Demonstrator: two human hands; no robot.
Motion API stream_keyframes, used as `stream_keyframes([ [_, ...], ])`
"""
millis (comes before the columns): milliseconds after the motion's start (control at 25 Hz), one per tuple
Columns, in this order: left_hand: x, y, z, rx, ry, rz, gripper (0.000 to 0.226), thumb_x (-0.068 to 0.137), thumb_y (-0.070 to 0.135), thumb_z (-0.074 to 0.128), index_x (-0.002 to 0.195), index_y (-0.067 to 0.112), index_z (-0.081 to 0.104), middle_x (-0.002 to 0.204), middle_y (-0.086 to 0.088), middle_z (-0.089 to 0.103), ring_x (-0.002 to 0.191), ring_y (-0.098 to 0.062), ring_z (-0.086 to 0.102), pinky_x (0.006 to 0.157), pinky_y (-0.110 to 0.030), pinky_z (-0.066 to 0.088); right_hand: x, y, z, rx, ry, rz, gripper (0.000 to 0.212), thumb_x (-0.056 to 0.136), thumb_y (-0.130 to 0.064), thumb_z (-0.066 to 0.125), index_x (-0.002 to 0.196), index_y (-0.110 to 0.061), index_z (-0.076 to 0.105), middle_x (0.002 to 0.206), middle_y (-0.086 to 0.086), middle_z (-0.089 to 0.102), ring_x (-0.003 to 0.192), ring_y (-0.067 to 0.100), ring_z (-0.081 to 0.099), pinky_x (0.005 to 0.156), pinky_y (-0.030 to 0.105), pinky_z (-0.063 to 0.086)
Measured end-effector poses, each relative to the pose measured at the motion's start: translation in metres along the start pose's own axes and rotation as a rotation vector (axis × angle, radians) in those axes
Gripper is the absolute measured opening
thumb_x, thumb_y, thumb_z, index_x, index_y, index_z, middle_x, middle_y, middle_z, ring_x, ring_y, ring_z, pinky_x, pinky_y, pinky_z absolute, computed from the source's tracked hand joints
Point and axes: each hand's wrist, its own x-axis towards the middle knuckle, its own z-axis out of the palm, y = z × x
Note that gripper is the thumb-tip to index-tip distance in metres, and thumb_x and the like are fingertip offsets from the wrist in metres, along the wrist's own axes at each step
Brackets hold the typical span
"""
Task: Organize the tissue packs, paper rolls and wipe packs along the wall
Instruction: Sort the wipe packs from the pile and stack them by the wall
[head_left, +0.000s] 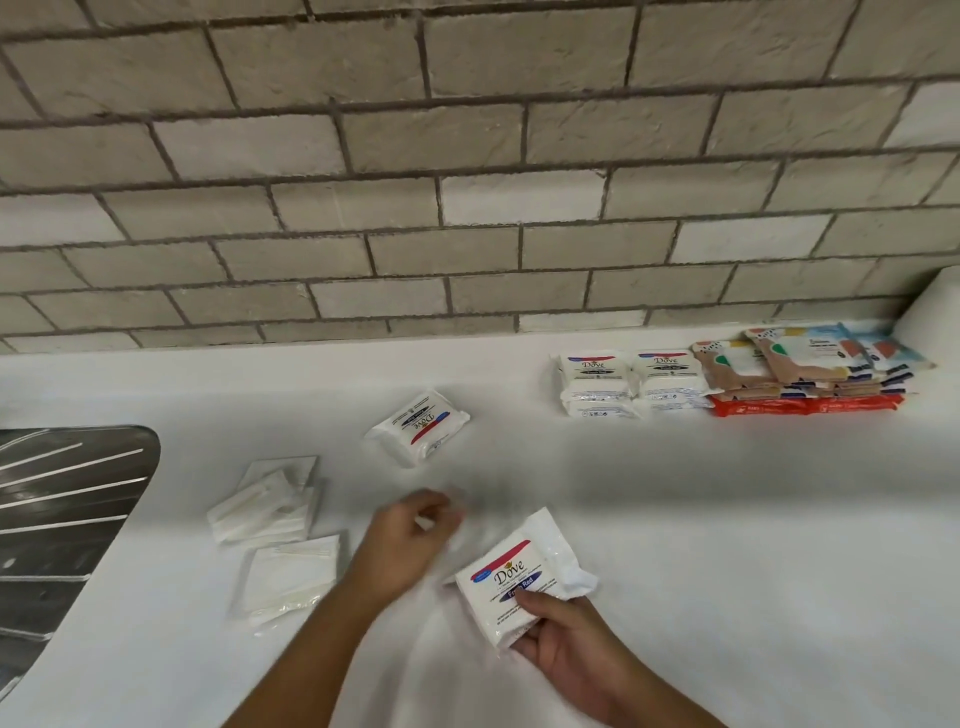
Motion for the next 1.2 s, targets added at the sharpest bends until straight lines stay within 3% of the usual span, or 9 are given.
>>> stream_keyframes([
  [160, 0.083, 0.005, -0.011, 0.325, 0.25, 0.025, 0.05, 0.081, 0.034, 0.074, 0.127, 0.02, 0.062, 0.126, -0.005, 0.062, 0.114, -0.028, 0.061, 0.096, -0.04, 0.052, 0.0, -0.002, 0.0, 0.02, 0.025, 0.026, 0.068, 0.071, -0.002, 0.082, 0.135, 0.001, 0.058, 0.133, 0.032, 0.062, 0.114, 0.042, 0.067, 0.089, 0.05, 0.058],
  [280, 0.125, 0.013, -0.016, 0.552, 0.236, 0.03, 0.063, 0.083, 0.031, 0.068, 0.141, 0.014, 0.05, 0.143, -0.008, 0.052, 0.137, -0.03, 0.041, 0.105, -0.045, 0.042, 0.0, -0.004, -0.002, 0.045, 0.024, 0.038, 0.07, 0.072, 0.002, 0.08, 0.138, 0.001, 0.055, 0.135, 0.036, 0.058, 0.112, 0.046, 0.065, 0.078, 0.05, 0.058],
  [480, 0.163, 0.017, -0.033, 0.598, -0.045, -0.219, 0.1, 0.067, 0.053, 0.085, 0.146, 0.015, 0.038, 0.139, -0.011, 0.057, 0.127, -0.033, 0.055, 0.105, -0.047, 0.048, 0.002, -0.005, -0.007, 0.117, 0.016, 0.078, 0.067, 0.068, 0.005, 0.081, 0.132, 0.001, 0.062, 0.136, 0.036, 0.058, 0.114, 0.048, 0.064, 0.083, 0.052, 0.057],
  [640, 0.161, 0.017, -0.034, 0.712, -0.131, -0.239, 0.086, 0.054, 0.069, 0.086, 0.12, 0.019, 0.058, 0.12, -0.004, 0.068, 0.115, -0.026, 0.062, 0.101, -0.038, 0.047, 0.003, -0.007, -0.003, 0.158, 0.037, 0.099, 0.065, 0.064, 0.006, 0.081, 0.127, 0.001, 0.066, 0.134, 0.035, 0.06, 0.112, 0.047, 0.066, 0.084, 0.051, 0.058],
  [760, 0.143, 0.011, -0.037, 0.513, -0.105, -0.263, 0.072, 0.044, 0.056, 0.095, 0.099, 0.021, 0.064, 0.1, 0.001, 0.072, 0.095, -0.019, 0.067, 0.079, -0.029, 0.052, 0.006, -0.011, 0.001, 0.212, 0.124, 0.124, 0.062, 0.07, 0.005, 0.074, 0.131, -0.002, 0.063, 0.133, 0.029, 0.064, 0.115, 0.043, 0.066, 0.093, 0.051, 0.055],
  [880, 0.12, 0.005, -0.036, 0.16, -0.019, -0.237, 0.043, 0.056, 0.027, 0.097, 0.086, 0.018, 0.067, 0.082, 0.002, 0.073, 0.079, -0.02, 0.069, 0.06, -0.028, 0.046, 0.007, -0.026, -0.002, 0.222, 0.207, 0.127, 0.049, 0.081, 0.0, 0.068, 0.131, 0.0, 0.064, 0.128, 0.026, 0.068, 0.102, 0.037, 0.072, 0.085, 0.045, 0.06],
  [1040, 0.094, -0.004, -0.021, -0.207, 0.072, -0.294, 0.015, 0.079, 0.017, 0.084, 0.089, 0.015, 0.074, 0.089, -0.008, 0.076, 0.083, -0.027, 0.07, 0.065, -0.034, 0.053, 0.008, -0.063, -0.011, 0.283, 0.265, 0.021, 0.032, 0.087, -0.003, 0.062, 0.119, -0.001, 0.066, 0.11, 0.023, 0.074, 0.08, 0.031, 0.076, 0.07, 0.04, 0.064],
  [1120, 0.091, -0.009, -0.007, -0.442, 0.067, -0.38, 0.017, 0.082, 0.016, 0.079, 0.098, 0.011, 0.075, 0.098, -0.015, 0.077, 0.09, -0.035, 0.071, 0.072, -0.046, 0.059, 0.014, -0.094, -0.016, 0.31, 0.307, -0.085, 0.026, 0.088, 0.0, 0.059, 0.113, -0.001, 0.065, 0.097, 0.021, 0.076, 0.076, 0.03, 0.076, 0.065, 0.04, 0.065],
  [1200, 0.091, -0.002, 0.009, -0.659, 0.086, -0.453, 0.018, 0.081, 0.015, 0.077, 0.097, 0.007, 0.074, 0.099, -0.019, 0.073, 0.086, -0.036, 0.067, 0.07, -0.045, 0.056, 0.024, -0.131, -0.022, 0.321, 0.356, -0.186, 0.023, 0.088, 0.001, 0.059, 0.11, -0.002, 0.065, 0.094, 0.021, 0.074, 0.081, 0.03, 0.073, 0.068, 0.042, 0.064],
])
